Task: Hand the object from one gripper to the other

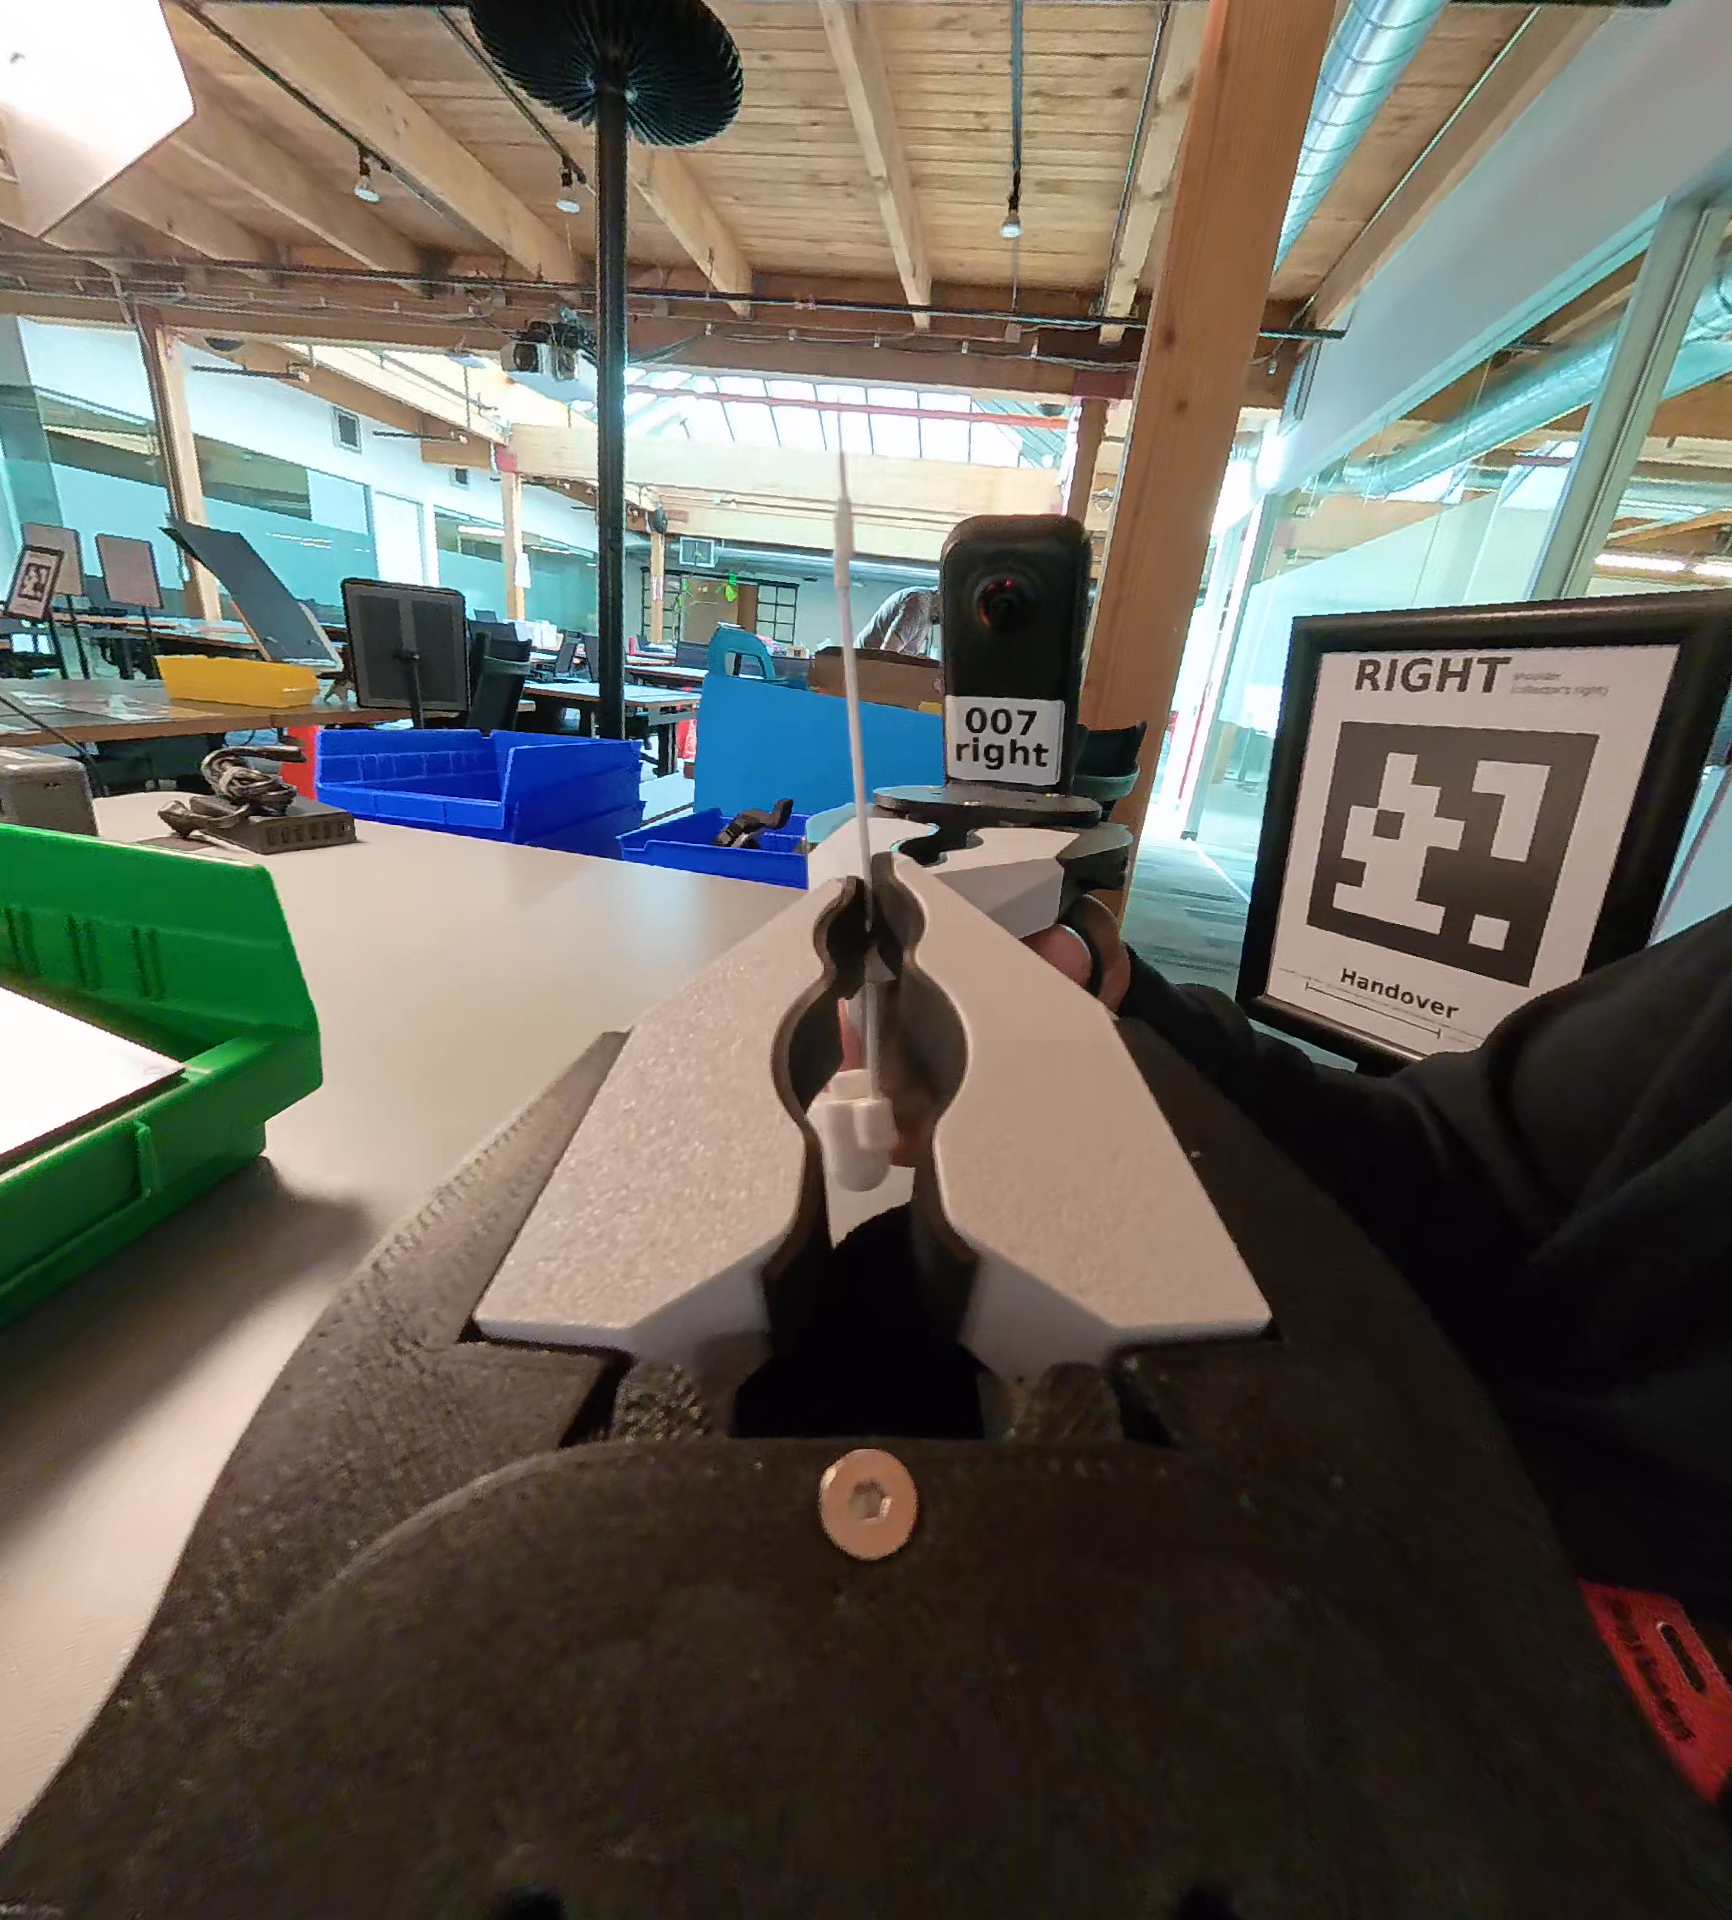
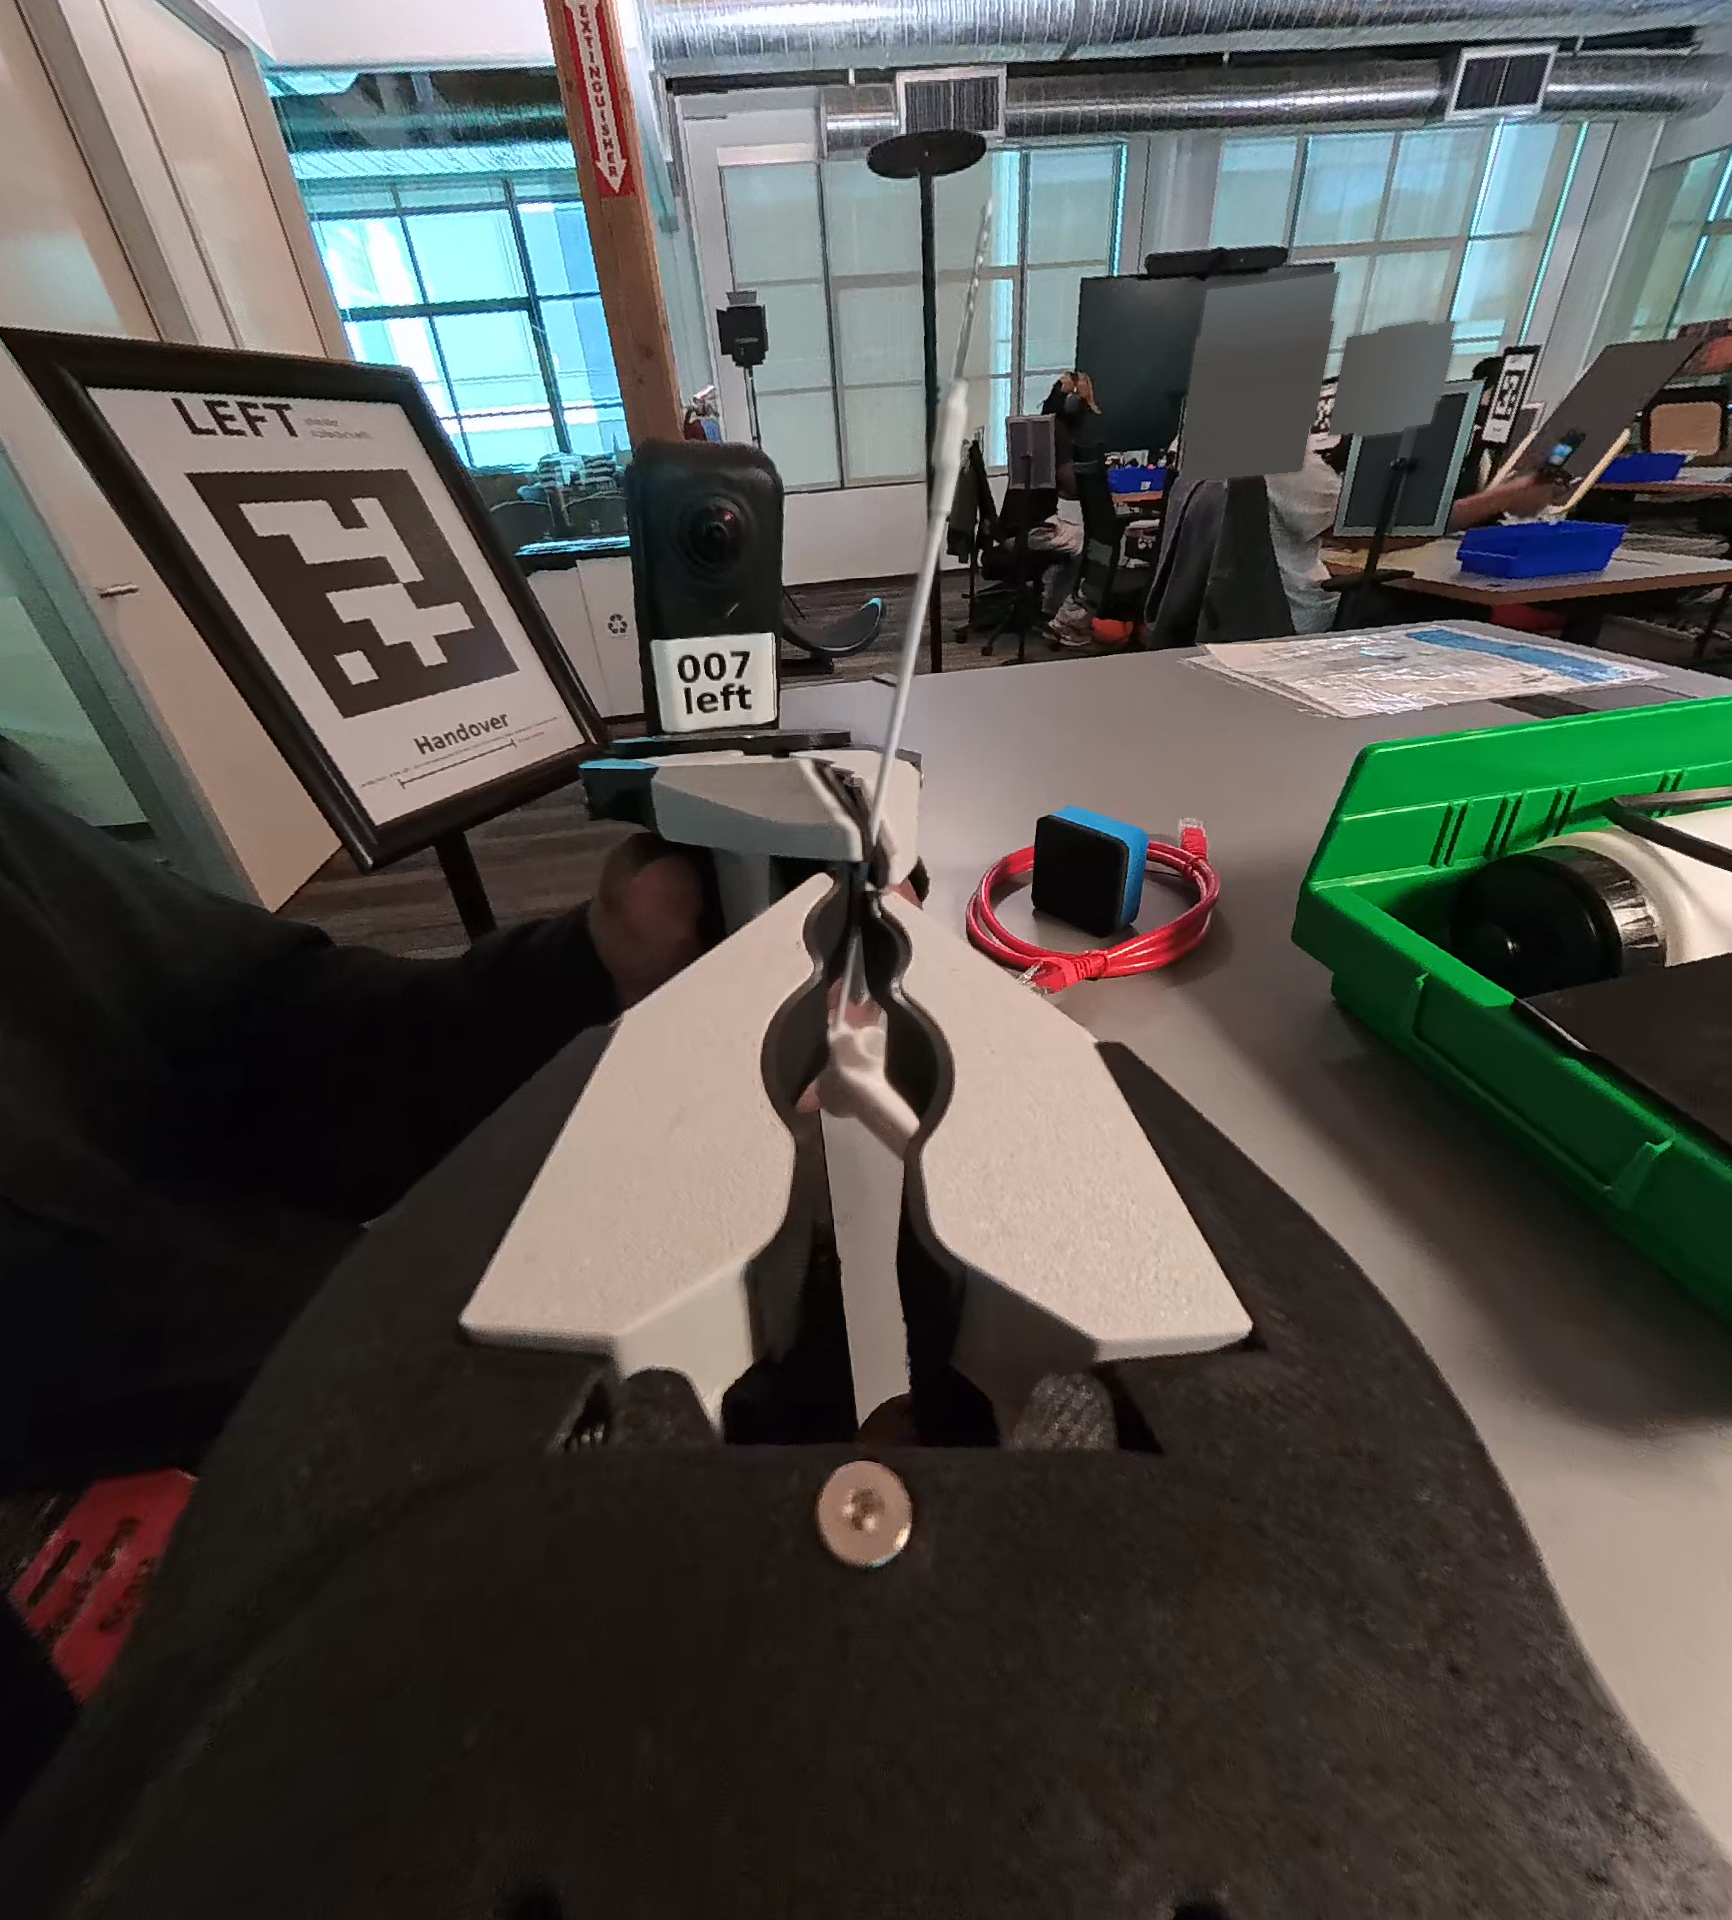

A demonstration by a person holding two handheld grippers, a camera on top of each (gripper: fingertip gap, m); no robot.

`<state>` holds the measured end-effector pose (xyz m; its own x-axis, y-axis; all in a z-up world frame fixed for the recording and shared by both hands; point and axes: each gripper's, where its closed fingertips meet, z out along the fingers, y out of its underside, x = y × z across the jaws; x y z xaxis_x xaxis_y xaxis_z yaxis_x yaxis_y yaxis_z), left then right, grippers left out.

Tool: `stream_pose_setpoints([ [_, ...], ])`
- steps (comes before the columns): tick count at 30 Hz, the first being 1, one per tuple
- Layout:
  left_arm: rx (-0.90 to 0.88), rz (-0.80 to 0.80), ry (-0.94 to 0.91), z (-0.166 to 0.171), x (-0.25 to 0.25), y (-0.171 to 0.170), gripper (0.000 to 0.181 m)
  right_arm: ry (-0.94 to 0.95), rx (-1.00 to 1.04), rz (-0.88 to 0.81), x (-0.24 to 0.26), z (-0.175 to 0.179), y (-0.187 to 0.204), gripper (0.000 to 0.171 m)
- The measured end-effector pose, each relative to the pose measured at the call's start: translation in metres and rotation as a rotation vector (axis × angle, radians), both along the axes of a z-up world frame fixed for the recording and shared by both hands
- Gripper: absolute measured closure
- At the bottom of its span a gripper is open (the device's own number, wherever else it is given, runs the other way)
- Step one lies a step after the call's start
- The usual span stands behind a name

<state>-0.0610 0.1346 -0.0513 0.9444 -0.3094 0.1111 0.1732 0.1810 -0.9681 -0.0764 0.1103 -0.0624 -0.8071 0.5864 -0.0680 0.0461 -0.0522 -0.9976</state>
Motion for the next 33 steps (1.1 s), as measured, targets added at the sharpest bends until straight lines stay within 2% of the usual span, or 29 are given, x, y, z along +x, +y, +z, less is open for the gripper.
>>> stream_pose_setpoints([
  [6,0.066,0.020,-0.064,0.012,-0.010,-0.007,0.179,0.025,-0.045,-0.014,0.003,0.012,0.011,0.156],
  [12,-0.007,-0.025,0.003,-0.001,0.004,-0.001,0.179,0.023,-0.102,0.008,0.007,0.020,0.013,0.154],
  [14,-0.026,-0.030,0.026,-0.005,0.007,0.001,0.179,0.011,-0.089,0.014,0.007,0.016,0.011,0.156],
  [16,-0.038,-0.023,0.033,-0.007,0.007,0.003,0.179,0.011,-0.085,0.025,0.008,0.016,0.010,0.169],
  [20,-0.082,-0.053,-0.004,-0.012,0.007,0.003,0.178,0.015,-0.042,0.004,0.005,0.011,0.010,0.169],
  [23,-0.131,-0.053,-0.051,-0.015,-0.001,0.001,0.158,0.021,-0.031,-0.009,0.004,0.010,0.010,0.170],
  [25,-0.117,-0.047,-0.078,-0.009,-0.006,-0.004,0.151,0.028,-0.018,-0.021,0.003,0.009,0.011,0.169],
  [28,-0.083,-0.045,-0.093,0.004,-0.007,-0.011,0.151,0.040,0.023,-0.038,0.001,0.005,0.010,0.169],
  [33,-0.203,-0.062,-0.057,-0.007,0.005,-0.006,0.151,0.057,0.080,-0.035,0.002,-0.001,0.004,0.169],
])
